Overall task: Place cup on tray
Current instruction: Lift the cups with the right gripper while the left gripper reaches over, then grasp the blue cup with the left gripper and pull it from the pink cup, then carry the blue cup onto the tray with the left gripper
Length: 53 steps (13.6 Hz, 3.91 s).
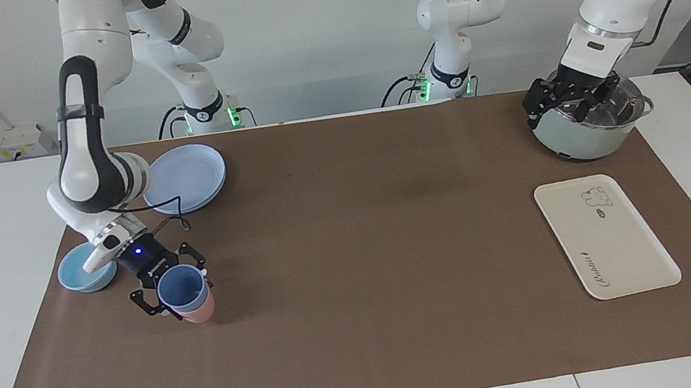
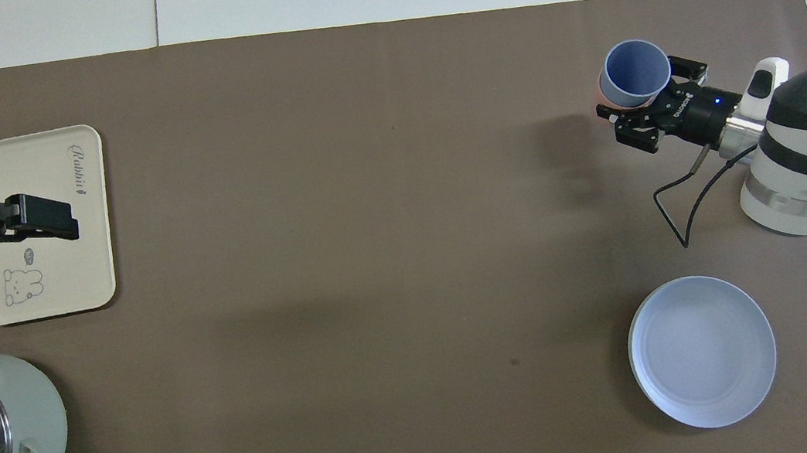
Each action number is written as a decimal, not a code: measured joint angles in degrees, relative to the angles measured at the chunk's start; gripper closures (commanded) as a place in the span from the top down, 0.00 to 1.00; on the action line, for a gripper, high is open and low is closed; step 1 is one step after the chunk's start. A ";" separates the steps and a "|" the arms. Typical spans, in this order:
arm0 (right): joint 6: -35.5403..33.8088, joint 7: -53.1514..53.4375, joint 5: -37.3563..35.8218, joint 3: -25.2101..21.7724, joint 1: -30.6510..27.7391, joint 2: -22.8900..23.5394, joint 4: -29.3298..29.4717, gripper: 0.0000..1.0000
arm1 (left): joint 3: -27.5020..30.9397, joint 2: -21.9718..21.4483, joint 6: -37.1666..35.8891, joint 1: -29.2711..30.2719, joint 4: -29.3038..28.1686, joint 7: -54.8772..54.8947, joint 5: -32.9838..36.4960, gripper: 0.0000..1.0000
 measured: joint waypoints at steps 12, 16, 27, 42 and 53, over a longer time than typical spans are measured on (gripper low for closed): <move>2.19 65.96 -62.08 -0.02 12.63 -9.04 2.54 0.00 | -0.34 7.62 25.42 -16.21 -0.93 -23.56 -27.05 0.96; -3.82 85.71 -83.73 0.13 18.43 -9.07 6.42 0.00 | -0.37 11.50 38.37 -24.35 -0.72 -24.96 -32.58 0.81; -13.64 90.01 -99.81 0.30 22.94 -9.07 11.10 0.00 | -0.36 21.05 53.63 -32.08 4.61 -32.98 -32.84 0.66; -14.96 92.13 -101.43 0.43 24.33 -9.06 11.10 0.00 | 1.04 21.46 44.98 -33.79 7.52 -33.86 -31.24 0.00; -11.33 92.44 -101.30 -0.19 22.69 -8.79 11.10 0.00 | 1.66 20.40 20.95 -15.45 18.36 -32.19 -24.24 0.00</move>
